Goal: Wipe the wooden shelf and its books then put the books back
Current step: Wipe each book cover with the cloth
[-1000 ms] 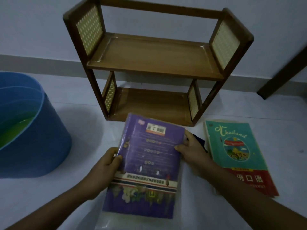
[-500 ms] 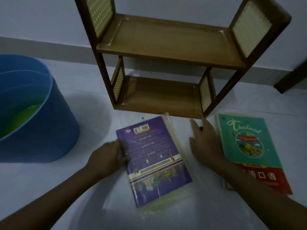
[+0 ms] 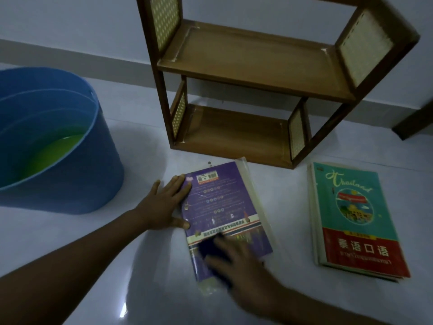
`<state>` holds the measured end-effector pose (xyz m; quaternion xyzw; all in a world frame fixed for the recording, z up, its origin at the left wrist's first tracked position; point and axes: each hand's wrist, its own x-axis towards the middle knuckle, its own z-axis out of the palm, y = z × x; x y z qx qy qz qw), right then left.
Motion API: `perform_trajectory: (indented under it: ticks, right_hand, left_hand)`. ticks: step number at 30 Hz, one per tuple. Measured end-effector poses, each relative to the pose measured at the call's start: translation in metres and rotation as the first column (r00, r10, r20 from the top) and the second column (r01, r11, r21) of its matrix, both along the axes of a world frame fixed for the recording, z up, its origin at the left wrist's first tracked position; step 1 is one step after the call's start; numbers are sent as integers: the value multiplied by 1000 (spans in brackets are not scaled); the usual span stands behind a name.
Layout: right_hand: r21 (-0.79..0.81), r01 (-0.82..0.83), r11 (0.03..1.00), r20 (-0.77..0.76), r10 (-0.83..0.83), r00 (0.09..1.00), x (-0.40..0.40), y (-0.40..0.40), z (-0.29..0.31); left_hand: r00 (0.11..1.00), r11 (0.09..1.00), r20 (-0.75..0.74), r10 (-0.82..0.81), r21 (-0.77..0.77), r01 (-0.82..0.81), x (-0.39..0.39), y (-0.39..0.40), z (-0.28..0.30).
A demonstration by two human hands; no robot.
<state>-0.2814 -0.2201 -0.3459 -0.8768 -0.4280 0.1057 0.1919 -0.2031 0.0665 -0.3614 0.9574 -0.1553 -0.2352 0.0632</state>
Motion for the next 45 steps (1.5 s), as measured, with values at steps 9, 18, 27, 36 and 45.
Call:
perform_trajectory:
  ticks: [9, 18, 27, 36, 45]
  right_hand:
    - [-75, 520, 851, -62, -524, 849, 116, 11, 5]
    - [-60, -142, 988, -19, 141, 990, 77, 45, 5]
    - [-143, 248, 958, 29, -246, 969, 90, 97, 6]
    - [-190, 484, 854, -77, -504, 860, 120, -13, 12]
    - [-291, 608, 739, -118, -658, 743, 84, -33, 18]
  left_hand:
    - [1000, 999, -10, 9, -44, -9, 1, 1, -1]
    - [998, 998, 49, -34, -59, 37, -1, 11, 0]
    - [998, 970, 62, -4, -243, 19, -2, 12, -3]
    - [997, 989, 72, -23, -142, 33, -4, 13, 2]
    - [977, 968, 197, -85, -216, 128, -51, -20, -6]
